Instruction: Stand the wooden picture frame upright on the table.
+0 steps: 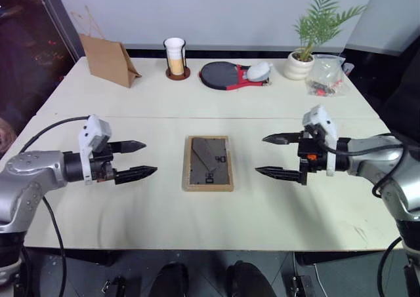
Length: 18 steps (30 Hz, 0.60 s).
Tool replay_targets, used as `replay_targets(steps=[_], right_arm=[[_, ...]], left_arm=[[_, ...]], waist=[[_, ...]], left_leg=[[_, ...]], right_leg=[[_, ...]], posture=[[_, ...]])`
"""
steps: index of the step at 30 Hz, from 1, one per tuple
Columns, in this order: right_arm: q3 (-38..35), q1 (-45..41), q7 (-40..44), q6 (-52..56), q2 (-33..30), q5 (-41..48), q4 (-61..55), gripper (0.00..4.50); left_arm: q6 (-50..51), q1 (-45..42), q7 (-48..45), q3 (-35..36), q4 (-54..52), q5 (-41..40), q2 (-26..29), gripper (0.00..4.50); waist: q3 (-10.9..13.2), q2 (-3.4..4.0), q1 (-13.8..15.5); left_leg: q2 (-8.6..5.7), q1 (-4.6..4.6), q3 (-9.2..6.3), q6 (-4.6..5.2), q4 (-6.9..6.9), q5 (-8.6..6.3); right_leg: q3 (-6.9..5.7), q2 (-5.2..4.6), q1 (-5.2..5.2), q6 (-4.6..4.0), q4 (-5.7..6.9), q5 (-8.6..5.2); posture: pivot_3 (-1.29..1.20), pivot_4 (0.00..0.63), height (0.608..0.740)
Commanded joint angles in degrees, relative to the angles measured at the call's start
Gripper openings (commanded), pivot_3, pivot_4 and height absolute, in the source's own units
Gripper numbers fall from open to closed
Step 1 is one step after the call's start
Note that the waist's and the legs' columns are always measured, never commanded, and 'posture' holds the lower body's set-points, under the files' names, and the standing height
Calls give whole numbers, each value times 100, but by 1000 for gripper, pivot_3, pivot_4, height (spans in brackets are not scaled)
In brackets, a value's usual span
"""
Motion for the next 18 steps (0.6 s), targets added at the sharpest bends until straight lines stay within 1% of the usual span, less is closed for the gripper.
replay_targets(steps=[1, 8, 11, 18], right_arm=[[-118, -72, 57, -126, -36, -23, -19, 4434], [-48, -134, 61, -248, 20, -176, 88, 4434], [-97, -14, 154, -364, -69, -254, 89, 4434], [-55, -125, 171, -585, -18, -408, 283, 4434]], left_arm=[[-87, -112, -37, 49, -73, -54, -60, 4500], [-147, -89, 22, -123, -167, 82, -230, 4500], [-82, -92, 93, -26, -157, -42, -326, 4500], [-264, -130, -91, -218, 47, 123, -401, 4500]], waist=[[0, 0, 0], [0, 0, -5], [0, 0, -2], [0, 0, -2]], left_leg=[[0, 0, 0, 0, 0, 0], [0, 0, 0, 1, 1, 0], [0, 0, 0, 1, 1, 0], [0, 0, 0, 1, 1, 0]], right_leg=[[0, 0, 0, 0, 0, 0], [1, 0, 0, 1, 0, 0], [0, 1, 0, 1, 1, 0], [1, 1, 0, 1, 1, 0]], posture=[[0, 150, 740], [0, 150, 740], [0, 150, 740], [0, 150, 740]])
